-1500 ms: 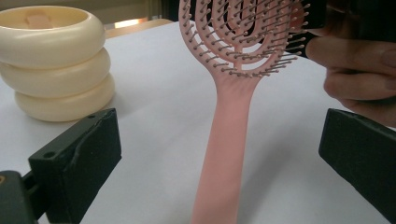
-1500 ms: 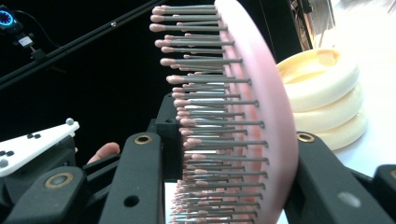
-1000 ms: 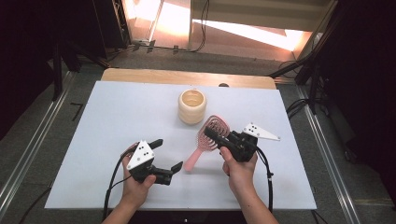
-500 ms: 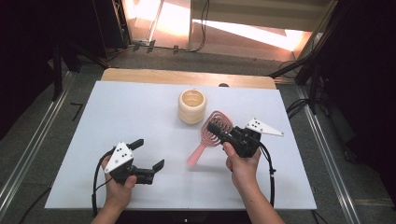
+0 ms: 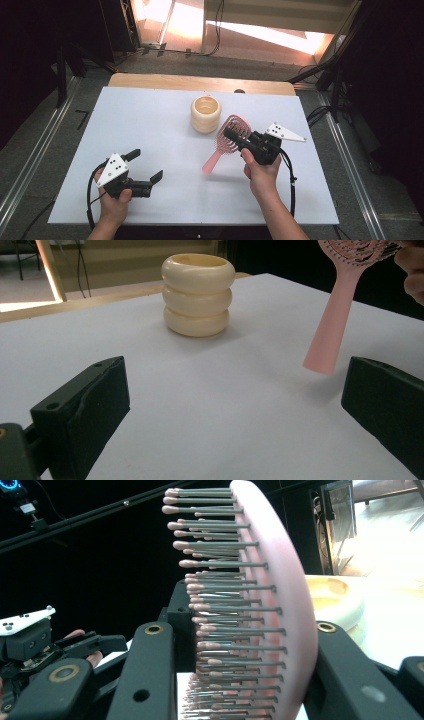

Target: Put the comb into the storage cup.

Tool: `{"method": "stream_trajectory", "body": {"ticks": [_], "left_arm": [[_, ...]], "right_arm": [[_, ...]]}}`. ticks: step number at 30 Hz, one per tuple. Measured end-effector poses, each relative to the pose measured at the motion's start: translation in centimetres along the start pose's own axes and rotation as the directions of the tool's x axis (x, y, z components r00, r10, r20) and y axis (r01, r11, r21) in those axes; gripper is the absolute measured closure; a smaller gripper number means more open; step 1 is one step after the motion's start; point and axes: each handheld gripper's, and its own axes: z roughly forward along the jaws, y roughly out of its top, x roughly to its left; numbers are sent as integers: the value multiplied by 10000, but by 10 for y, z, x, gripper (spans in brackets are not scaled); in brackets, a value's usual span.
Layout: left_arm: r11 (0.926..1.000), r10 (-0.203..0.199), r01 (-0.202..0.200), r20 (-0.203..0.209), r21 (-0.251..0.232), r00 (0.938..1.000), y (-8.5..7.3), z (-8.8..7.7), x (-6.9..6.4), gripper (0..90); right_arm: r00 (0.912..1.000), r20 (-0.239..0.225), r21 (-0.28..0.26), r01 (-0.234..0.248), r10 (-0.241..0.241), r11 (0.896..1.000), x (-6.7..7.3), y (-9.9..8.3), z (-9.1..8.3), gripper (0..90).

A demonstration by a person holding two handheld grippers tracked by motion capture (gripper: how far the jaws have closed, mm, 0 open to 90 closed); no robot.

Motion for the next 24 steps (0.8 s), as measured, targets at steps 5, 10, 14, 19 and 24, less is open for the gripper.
{"method": "stream_trajectory", "body": {"ticks": [5,10,14,19,24], "left_arm": [[10000,-40,40,-150,-43,9999,-3,-7,7,0],[9996,-237,234,-216,-130,9995,-7,-11,16,0],[9997,-199,195,-358,-119,9992,-8,-15,20,0],[9997,-229,224,-547,-102,9982,-11,-20,26,0],[9997,-247,241,-705,-99,9972,-14,-26,32,0]], "right_arm": [[9999,44,2,120,-120,9999,-3,2,0,619],[9999,128,-12,79,-79,10000,-5,4,1,627],[9997,159,-13,170,-170,9999,-7,5,1,629],[9996,201,66,212,-213,9998,-9,6,3,629],[9997,165,-29,155,-154,9999,-11,9,2,629]]}}
